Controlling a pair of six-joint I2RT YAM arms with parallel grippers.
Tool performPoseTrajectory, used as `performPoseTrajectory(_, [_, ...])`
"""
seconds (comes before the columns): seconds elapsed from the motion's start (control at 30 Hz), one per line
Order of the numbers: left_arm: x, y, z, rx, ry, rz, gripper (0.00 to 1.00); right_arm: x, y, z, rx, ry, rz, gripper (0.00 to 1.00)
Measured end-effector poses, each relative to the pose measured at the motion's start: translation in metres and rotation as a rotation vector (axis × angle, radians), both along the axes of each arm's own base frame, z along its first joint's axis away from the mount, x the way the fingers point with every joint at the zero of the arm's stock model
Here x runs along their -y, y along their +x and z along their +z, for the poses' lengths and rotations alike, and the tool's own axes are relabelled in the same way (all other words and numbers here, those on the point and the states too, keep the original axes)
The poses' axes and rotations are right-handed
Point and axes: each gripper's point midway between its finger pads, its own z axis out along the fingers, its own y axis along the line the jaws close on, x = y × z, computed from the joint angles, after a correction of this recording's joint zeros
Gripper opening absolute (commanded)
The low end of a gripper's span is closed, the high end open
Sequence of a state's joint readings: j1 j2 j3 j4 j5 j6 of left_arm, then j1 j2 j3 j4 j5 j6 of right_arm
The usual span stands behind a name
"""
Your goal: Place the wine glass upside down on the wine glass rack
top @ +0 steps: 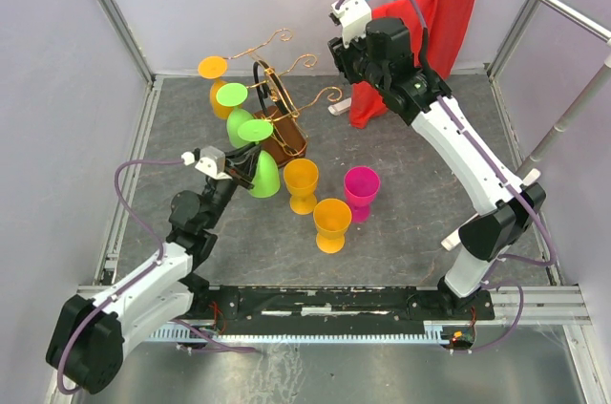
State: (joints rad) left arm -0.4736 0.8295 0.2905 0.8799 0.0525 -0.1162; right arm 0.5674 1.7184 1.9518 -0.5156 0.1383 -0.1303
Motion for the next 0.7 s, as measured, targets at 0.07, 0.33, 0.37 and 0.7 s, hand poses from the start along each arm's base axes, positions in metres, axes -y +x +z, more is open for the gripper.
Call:
performPoseTrajectory(0.07, [-0.001, 0.003, -0.001, 0.005, 0.000, 0.010, 0.03, 0.000, 0.000, 0.001, 0.003, -0.001, 0.000, 0.52])
performPoseTrajectory(0.33, [0.001, 0.012, -0.006, -0.001, -0.002, 0.026, 0.03, 0.001, 0.001, 0.000, 0.008, -0.007, -0.001, 0.52])
performPoseTrajectory(0.37, [0.001, 0.012, -0.007, -0.003, -0.001, 0.026, 0.03, 0.001, 0.001, 0.000, 0.008, -0.007, -0.001, 0.52])
performPoseTrajectory(0.7, [0.007, 0.021, -0.017, -0.012, 0.003, 0.021, 0.03, 0.001, 0.001, -0.002, 0.004, -0.010, -0.001, 0.52])
